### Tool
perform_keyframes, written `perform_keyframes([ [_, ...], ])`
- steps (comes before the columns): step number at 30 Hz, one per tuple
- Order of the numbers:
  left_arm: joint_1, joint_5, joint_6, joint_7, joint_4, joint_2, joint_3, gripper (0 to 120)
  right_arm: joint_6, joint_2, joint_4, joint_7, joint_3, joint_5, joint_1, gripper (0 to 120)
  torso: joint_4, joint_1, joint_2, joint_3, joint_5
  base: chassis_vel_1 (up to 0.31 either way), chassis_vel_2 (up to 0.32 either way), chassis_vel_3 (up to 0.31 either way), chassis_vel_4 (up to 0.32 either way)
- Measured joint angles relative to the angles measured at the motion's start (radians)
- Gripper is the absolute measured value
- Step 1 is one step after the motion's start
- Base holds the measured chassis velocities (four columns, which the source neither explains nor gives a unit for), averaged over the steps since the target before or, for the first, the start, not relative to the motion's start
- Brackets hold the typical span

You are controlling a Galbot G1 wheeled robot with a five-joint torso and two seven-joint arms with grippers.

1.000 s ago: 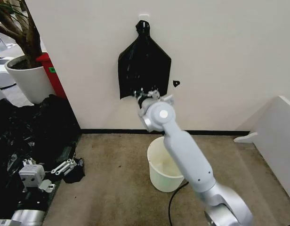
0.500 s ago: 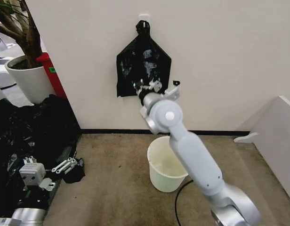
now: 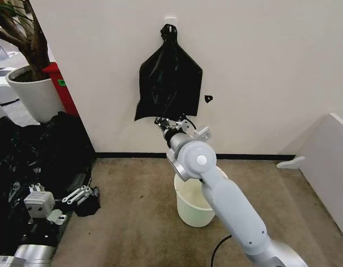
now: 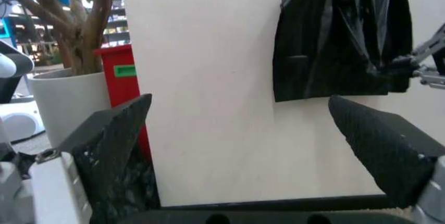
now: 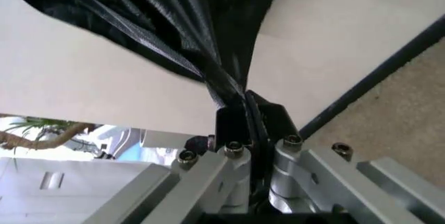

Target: Place the garbage bag over the trash bin.

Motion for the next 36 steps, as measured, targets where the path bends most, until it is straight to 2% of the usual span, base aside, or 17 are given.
perform_keyframes([
  [12,0.002,0.005,0.000,0.003,-0.006,-0.001,0.003,100,0.000,-0.009,0.019,0.001,0.013,0.004,0.002,0,0.0000,0.000,0.000,0.000,-0.0001,0.000,0.000,0.000,0.000],
  [16,0.000,-0.001,0.007,-0.001,-0.012,0.011,0.002,100,-0.016,-0.009,0.014,-0.002,0.015,0.002,0.031,0,0.0002,0.000,0.000,0.000,-0.0001,0.000,0.000,0.000,0.000],
  [18,-0.003,-0.013,0.016,-0.004,-0.013,0.040,0.003,100,-0.031,-0.011,0.012,-0.008,0.015,-0.002,0.045,0,0.0004,0.000,0.000,0.000,-0.0001,0.000,0.000,0.000,0.000],
  [22,-0.036,-0.065,0.048,-0.017,-0.013,0.165,0.006,100,-0.091,-0.033,0.016,-0.056,0.005,-0.052,0.047,0,0.0004,0.000,0.000,0.000,0.0000,0.000,0.000,0.000,0.000],
  [23,-0.086,-0.106,0.072,-0.028,-0.004,0.253,0.007,100,-0.117,-0.048,0.014,-0.113,-0.011,-0.116,0.042,0,-0.0003,0.000,0.000,0.000,0.0002,0.000,0.000,0.000,0.000],
  [24,-0.086,-0.106,0.072,-0.028,-0.004,0.253,0.007,100,-0.117,-0.048,0.014,-0.113,-0.011,-0.116,0.042,0,-0.0003,0.000,0.000,0.000,0.0002,0.000,0.000,0.000,0.000],
  [28,-0.206,-0.201,0.126,-0.059,0.031,0.401,0.030,100,-0.127,-0.062,0.002,-0.194,-0.028,-0.185,0.044,0,-0.0003,0.000,0.000,0.000,-0.0001,0.000,0.000,0.000,0.000],
  [30,-0.256,-0.246,0.150,-0.076,0.048,0.451,0.042,100,-0.128,-0.062,-0.007,-0.197,-0.029,-0.186,0.052,0,0.0005,0.000,0.000,0.000,-0.0001,0.000,0.000,0.000,0.000],
  [32,-0.338,-0.322,0.180,-0.106,0.077,0.533,0.055,100,-0.129,-0.056,-0.027,-0.198,-0.031,-0.188,0.067,0,0.0003,0.000,0.000,0.000,-0.0004,0.000,0.000,0.000,0.000],
  [33,-0.338,-0.322,0.180,-0.106,0.077,0.533,0.055,100,-0.129,-0.056,-0.027,-0.198,-0.031,-0.188,0.067,0,0.0003,0.000,0.000,0.000,-0.0004,0.000,0.000,0.000,0.000],
  [36,-0.443,-0.431,0.216,-0.159,0.123,0.635,0.057,100,-0.131,-0.038,-0.057,-0.199,-0.041,-0.190,0.086,0,-0.0006,0.000,0.000,0.000,-0.0001,0.000,0.000,0.000,0.000],
])
